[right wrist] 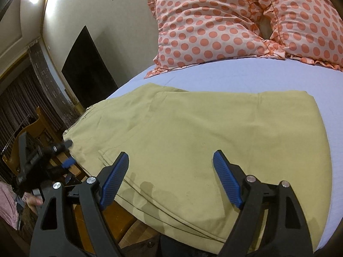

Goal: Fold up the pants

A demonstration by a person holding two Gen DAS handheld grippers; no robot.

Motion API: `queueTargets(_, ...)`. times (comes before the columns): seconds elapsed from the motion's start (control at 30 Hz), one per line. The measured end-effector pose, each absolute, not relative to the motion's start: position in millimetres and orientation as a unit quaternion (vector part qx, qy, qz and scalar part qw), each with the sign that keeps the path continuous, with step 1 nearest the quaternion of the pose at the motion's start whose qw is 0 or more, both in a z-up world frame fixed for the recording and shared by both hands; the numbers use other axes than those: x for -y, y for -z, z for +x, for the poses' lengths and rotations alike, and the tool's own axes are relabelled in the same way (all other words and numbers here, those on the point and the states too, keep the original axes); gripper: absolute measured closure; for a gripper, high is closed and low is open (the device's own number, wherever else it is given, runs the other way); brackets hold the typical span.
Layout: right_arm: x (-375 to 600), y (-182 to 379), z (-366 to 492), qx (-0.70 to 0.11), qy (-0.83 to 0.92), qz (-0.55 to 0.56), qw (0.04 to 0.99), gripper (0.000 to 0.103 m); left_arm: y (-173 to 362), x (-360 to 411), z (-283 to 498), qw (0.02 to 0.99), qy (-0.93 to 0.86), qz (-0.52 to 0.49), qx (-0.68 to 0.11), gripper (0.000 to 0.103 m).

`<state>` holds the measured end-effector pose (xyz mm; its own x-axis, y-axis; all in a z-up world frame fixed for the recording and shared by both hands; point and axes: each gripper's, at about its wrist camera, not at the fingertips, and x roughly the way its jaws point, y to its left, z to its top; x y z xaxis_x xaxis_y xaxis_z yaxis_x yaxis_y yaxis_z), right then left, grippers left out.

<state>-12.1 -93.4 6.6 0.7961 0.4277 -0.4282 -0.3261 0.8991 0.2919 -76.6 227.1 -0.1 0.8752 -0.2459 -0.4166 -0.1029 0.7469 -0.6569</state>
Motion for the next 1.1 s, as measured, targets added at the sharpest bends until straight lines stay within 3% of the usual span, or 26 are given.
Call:
queueTargets(0.37, 90.1, 1.2, -9.0, -0.251, -0.196, 0.098, 0.943, 0.019, -10.9, -349.2, -67.3, 0.856, -0.094, -0.470, -0.193, 0.028)
queueTargets(0.47, 90.3, 1.3, -9.4, -0.250, -0.196, 0.098, 0.943, 0.018, -4.6, -372.7, -64.5, 0.838, -0.102, -0.499, -0.197, 0.047)
queueTargets(0.5, 90.3, 1.2, -9.4, -0.249, -0.196, 0.099, 0.943, 0.018, -3.0, -377.5, -64.4, 0.833, -0.107, -0.505, -0.200, 0.063)
queueTargets(0.57, 91.6, 1.2, -10.0, -0.248, -0.199, 0.101, 0.943, 0.018, -1.4, -383.0, -63.2, 0.828, -0.123, -0.503, -0.213, 0.087)
queueTargets(0.6, 92.5, 1.1, -10.5, -0.247, -0.200, 0.103, 0.943, 0.018, -3.2, -383.0, -61.0, 0.831, -0.124, -0.495, -0.222, 0.089)
queueTargets(0.73, 105.6, -5.3, -16.0, -0.231, -0.191, 0.117, 0.947, 0.018, -34.9, -363.4, -47.8, 0.865, -0.157, -0.401, -0.256, 0.092)
queueTargets(0.87, 136.8, -18.0, -27.5, -0.191, -0.158, 0.140, 0.959, 0.018, -108.3, -286.4, -16.3, 0.931, -0.131, -0.229, -0.253, 0.093)
queueTargets(1.0, 180.3, -23.5, -42.4, -0.161, -0.111, 0.186, 0.963, 0.018, -154.7, -154.3, 2.5, 0.971, -0.012, -0.058, -0.231, 0.091)
queueTargets(1.1, 215.6, -23.6, -54.2, -0.146, -0.079, 0.227, 0.960, 0.018, -145.6, -46.9, -2.2, 0.964, 0.117, 0.046, -0.235, 0.089)
